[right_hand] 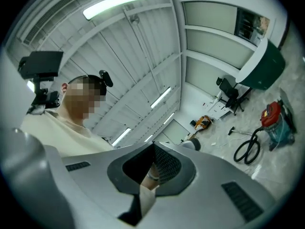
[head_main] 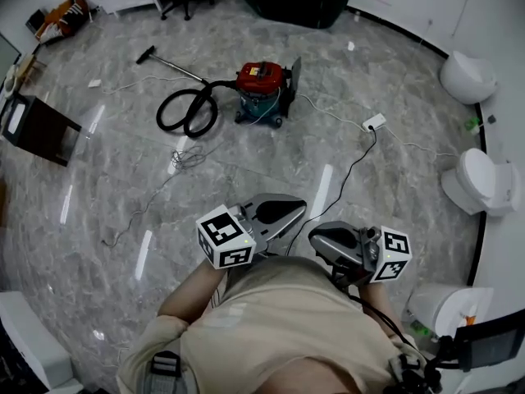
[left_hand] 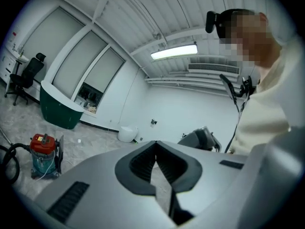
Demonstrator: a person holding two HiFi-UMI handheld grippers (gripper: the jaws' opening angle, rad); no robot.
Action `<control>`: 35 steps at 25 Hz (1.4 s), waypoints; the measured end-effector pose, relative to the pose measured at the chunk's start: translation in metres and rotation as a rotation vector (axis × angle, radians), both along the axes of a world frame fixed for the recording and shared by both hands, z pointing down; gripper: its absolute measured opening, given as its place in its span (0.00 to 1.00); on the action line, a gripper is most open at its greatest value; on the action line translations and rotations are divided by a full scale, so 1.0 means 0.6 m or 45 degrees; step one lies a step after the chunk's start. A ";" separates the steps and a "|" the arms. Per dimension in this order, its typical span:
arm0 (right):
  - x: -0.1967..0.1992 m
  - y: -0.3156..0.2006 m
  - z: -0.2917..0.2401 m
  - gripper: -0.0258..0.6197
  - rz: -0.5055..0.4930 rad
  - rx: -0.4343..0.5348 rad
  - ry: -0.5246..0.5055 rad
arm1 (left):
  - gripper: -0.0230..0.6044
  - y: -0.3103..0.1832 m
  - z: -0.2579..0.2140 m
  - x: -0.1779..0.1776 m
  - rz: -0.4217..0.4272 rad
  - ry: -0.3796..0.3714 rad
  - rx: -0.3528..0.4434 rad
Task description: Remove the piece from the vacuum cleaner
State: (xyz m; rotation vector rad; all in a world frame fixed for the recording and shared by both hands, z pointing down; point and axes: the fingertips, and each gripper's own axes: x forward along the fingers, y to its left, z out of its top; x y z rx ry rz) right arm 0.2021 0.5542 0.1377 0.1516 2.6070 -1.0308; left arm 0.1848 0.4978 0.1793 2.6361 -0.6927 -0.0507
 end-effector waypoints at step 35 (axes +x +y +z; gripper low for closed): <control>-0.369 -0.082 -0.001 0.04 -0.509 0.338 0.352 | 0.04 -0.100 -0.126 -0.244 0.394 0.336 0.145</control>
